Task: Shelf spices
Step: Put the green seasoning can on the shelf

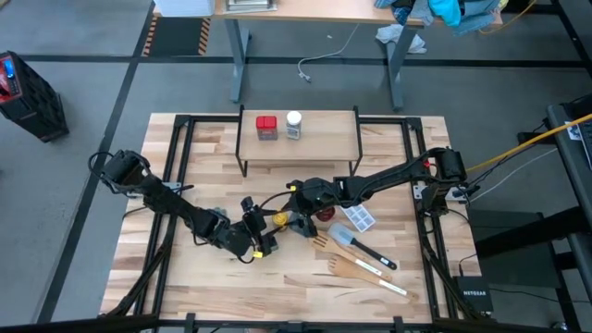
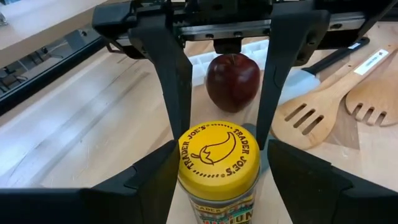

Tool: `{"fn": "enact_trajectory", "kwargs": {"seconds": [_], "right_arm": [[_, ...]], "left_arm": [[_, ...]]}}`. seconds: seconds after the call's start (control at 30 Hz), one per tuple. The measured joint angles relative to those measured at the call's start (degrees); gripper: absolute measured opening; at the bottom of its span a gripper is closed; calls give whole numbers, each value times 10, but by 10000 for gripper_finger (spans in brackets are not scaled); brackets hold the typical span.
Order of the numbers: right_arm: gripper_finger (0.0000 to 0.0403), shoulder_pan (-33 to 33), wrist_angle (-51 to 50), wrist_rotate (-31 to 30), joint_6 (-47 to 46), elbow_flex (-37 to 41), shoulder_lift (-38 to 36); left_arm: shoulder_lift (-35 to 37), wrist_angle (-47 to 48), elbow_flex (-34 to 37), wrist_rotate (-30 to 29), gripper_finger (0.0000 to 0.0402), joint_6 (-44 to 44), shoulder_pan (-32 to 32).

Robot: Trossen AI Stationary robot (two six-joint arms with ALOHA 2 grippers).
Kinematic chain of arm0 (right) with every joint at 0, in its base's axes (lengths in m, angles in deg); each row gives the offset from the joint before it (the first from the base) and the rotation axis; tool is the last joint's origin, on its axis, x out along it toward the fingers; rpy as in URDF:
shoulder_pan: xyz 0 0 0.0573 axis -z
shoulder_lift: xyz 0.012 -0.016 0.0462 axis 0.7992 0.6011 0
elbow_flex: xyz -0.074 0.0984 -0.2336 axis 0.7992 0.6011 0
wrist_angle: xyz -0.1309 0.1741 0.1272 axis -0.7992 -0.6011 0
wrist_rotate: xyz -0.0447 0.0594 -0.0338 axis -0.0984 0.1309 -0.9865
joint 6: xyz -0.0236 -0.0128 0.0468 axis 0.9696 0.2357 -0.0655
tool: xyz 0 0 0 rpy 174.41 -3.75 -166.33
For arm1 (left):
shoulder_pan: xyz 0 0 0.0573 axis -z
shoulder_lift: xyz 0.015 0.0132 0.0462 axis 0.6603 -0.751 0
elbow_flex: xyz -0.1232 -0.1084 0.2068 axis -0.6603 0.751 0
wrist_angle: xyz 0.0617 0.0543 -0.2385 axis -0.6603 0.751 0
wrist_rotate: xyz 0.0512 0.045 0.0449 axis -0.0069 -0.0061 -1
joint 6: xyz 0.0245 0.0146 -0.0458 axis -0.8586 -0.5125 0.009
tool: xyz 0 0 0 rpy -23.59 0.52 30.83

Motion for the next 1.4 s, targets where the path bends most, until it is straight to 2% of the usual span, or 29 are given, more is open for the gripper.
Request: {"fn": "enact_trajectory", "kwargs": {"seconds": [0.33, 0.47, 0.57, 0.7, 0.9, 0.97, 1.07, 1.27, 1.4], "right_arm": [[244, 0, 0, 7, -22, 0, 0], [244, 0, 0, 14, -22, 0, 0], [244, 0, 0, 14, -22, 0, 0], [244, 0, 0, 14, -22, 0, 0], [244, 0, -7, 20, -22, 0, 0], [244, 0, -14, 20, -22, 0, 0], [244, 0, -30, 20, -23, 0, 0], [244, 0, -39, 20, -24, 0, 0], [244, 0, -38, 20, -24, 0, 0]], "left_arm": [[0, -13, 0, -17, 239, -30, 1], [4, -50, 0, -82, 239, -108, 6], [24, -63, 0, -96, 239, -167, 16], [52, -66, -1, -97, 239, -181, 48], [102, -65, -3, -121, 239, -163, 139], [113, -51, -3, -146, 239, -138, 174], [113, -2, -3, -177, 239, -48, 219], [85, 171, -3, -181, 239, 250, 268], [40, 227, -3, -175, 239, 382, 279]]}}
